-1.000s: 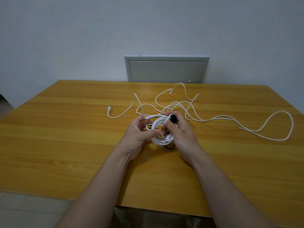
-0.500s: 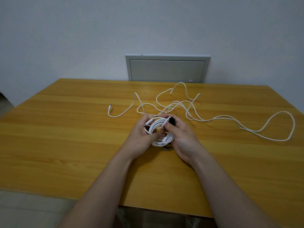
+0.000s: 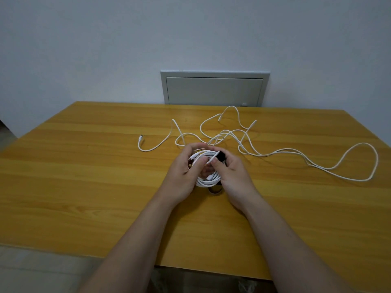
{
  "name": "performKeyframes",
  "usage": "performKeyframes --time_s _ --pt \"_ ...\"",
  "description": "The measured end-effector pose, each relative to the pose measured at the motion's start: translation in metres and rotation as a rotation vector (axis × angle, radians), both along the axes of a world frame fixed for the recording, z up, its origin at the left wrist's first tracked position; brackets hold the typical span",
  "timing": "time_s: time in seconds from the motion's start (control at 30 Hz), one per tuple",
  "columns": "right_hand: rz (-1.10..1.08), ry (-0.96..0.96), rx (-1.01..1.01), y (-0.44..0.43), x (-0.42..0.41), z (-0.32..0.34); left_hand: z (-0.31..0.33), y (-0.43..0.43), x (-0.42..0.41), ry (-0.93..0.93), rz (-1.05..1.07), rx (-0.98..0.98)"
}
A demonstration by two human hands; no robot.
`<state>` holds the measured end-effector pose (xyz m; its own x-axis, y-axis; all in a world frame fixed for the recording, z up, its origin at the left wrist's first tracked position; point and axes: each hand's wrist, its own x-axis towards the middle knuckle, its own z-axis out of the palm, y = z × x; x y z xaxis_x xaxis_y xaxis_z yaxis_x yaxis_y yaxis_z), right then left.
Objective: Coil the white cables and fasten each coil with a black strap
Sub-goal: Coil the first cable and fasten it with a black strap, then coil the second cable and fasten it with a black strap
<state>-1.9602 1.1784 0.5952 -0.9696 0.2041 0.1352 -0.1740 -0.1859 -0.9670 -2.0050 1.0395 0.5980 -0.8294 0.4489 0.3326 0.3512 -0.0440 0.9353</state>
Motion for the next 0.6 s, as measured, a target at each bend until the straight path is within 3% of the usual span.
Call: performKeyframes --time_s 0.17,0.37,0.6 --pt "-0.023 -0.042 -0.039 -0.001 0.001 0.001 0.005 -0.009 -0.002 0.140 0.151 -0.090" --pt "-0.021 -0.134 -0.069 -0.021 0.002 0.019 0.029 -0.027 -0.001 0.528 0.058 -0.531" --pt "0.118 -0.195 0.098 -0.049 0.005 0.029 0.030 -0.063 0.007 0.484 0.185 -0.564"
